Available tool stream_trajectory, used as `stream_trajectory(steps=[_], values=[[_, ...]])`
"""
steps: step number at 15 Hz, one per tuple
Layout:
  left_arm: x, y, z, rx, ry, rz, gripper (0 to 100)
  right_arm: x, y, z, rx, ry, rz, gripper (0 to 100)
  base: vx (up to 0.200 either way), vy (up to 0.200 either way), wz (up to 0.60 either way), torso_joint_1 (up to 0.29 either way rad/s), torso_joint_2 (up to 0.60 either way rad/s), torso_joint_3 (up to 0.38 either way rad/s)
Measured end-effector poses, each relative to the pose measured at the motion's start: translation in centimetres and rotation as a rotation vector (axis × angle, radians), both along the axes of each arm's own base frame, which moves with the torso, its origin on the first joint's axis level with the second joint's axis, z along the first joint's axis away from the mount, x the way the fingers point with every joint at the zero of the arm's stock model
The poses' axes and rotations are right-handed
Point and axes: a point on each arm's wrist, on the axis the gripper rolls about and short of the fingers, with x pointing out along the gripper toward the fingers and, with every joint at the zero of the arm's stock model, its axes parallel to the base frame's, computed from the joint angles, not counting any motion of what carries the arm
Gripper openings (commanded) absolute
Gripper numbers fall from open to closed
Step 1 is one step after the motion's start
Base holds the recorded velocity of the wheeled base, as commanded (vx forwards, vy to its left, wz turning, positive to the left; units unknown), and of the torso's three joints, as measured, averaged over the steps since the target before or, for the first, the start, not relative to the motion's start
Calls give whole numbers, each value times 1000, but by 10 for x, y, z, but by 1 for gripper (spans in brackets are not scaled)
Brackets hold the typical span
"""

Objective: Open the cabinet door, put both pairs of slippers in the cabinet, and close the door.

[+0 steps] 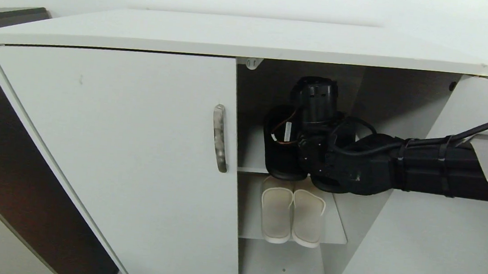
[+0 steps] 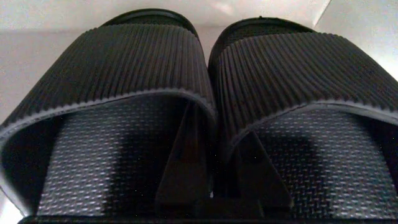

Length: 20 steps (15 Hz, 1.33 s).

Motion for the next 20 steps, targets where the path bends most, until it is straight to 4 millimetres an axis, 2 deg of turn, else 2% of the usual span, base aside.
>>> stream_trajectory(steps=[4, 12, 13, 17, 20], values=[[0, 0, 0, 0, 0, 0, 0, 13, -1, 4, 5, 3, -14, 0, 0, 0, 0, 0, 0, 0], [0, 0, 0, 0, 0, 0, 0, 20, 4, -8, -6, 20, -19, 0, 0, 0, 0, 0, 0, 0], [0, 0, 0, 0, 0, 0, 0, 20, 4, -8, -8, 22, -19, 100, 0, 0, 0, 0, 0, 0], [0, 0, 0, 0, 0, 0, 0, 17, 2, -15, -19, 42, -20, 100, 0, 0, 0, 0, 0, 0], [0, 0, 0, 0, 0, 0, 0, -3, -4, -14, -37, 65, -6, 100, 0, 0, 0, 0, 0, 0]])
